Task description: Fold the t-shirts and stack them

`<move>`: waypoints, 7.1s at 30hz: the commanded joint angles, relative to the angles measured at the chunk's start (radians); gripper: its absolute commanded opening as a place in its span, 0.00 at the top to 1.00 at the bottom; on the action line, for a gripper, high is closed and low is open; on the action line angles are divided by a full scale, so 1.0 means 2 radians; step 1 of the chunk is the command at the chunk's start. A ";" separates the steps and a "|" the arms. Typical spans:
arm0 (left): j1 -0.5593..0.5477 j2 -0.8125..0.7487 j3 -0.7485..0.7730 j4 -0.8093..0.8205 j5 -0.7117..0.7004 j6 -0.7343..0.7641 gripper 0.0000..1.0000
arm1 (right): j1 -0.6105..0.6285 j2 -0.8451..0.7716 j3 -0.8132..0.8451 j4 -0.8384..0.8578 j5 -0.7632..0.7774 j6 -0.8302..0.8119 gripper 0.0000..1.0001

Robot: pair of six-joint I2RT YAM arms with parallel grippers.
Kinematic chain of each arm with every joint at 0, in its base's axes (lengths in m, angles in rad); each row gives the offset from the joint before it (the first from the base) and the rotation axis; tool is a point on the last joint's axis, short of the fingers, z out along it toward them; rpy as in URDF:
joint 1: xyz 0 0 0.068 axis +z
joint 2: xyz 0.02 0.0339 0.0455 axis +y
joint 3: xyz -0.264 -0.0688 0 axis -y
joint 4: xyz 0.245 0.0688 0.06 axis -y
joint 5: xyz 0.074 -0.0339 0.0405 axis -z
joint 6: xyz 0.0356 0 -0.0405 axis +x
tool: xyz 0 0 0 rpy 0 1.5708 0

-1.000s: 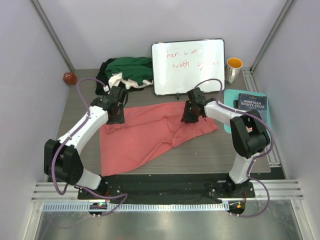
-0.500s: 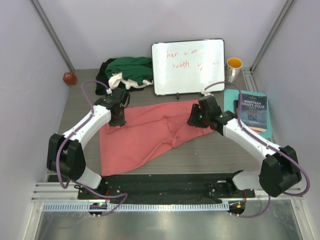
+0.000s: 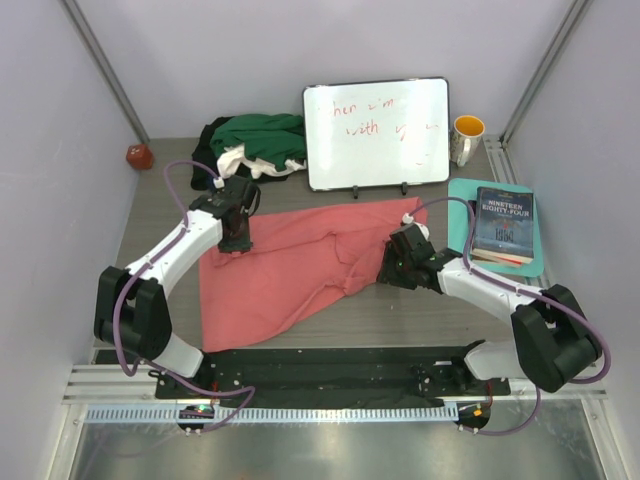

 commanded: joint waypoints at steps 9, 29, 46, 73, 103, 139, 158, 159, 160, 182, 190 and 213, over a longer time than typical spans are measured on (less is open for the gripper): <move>0.001 0.008 0.003 0.011 0.000 0.009 0.69 | 0.001 0.024 0.025 0.033 0.048 -0.009 0.46; 0.001 0.018 -0.003 0.017 0.009 0.006 0.70 | 0.002 0.019 0.051 0.020 0.035 -0.024 0.99; 0.001 0.013 -0.004 0.019 0.004 0.006 0.70 | 0.001 0.018 0.199 -0.049 0.017 -0.054 0.99; 0.000 0.016 -0.007 0.019 0.012 0.006 0.70 | -0.010 0.138 0.294 -0.040 -0.053 -0.119 0.57; 0.000 0.016 -0.010 0.020 0.009 0.005 0.70 | -0.010 0.114 0.173 0.022 -0.148 -0.022 0.44; 0.000 0.019 -0.010 0.020 0.009 0.007 0.71 | -0.010 0.196 0.187 0.059 -0.160 -0.021 0.66; 0.000 0.018 -0.007 0.020 0.011 0.006 0.70 | -0.039 0.047 0.061 0.165 -0.158 0.166 0.46; 0.000 0.019 -0.007 0.020 0.012 0.006 0.70 | -0.039 0.038 0.052 0.174 -0.151 0.171 0.46; 0.000 0.019 -0.007 0.022 0.013 0.006 0.70 | -0.039 0.032 0.050 0.183 -0.141 0.170 0.46; 0.000 0.024 -0.009 0.020 0.010 0.007 0.70 | -0.056 0.149 0.071 0.234 -0.164 0.176 0.42; 0.000 0.026 -0.008 0.020 0.010 0.007 0.70 | -0.071 0.178 0.090 0.237 -0.201 0.167 0.44; 0.000 0.022 -0.008 0.012 0.006 0.007 0.61 | -0.070 0.091 0.130 0.131 -0.193 0.095 0.99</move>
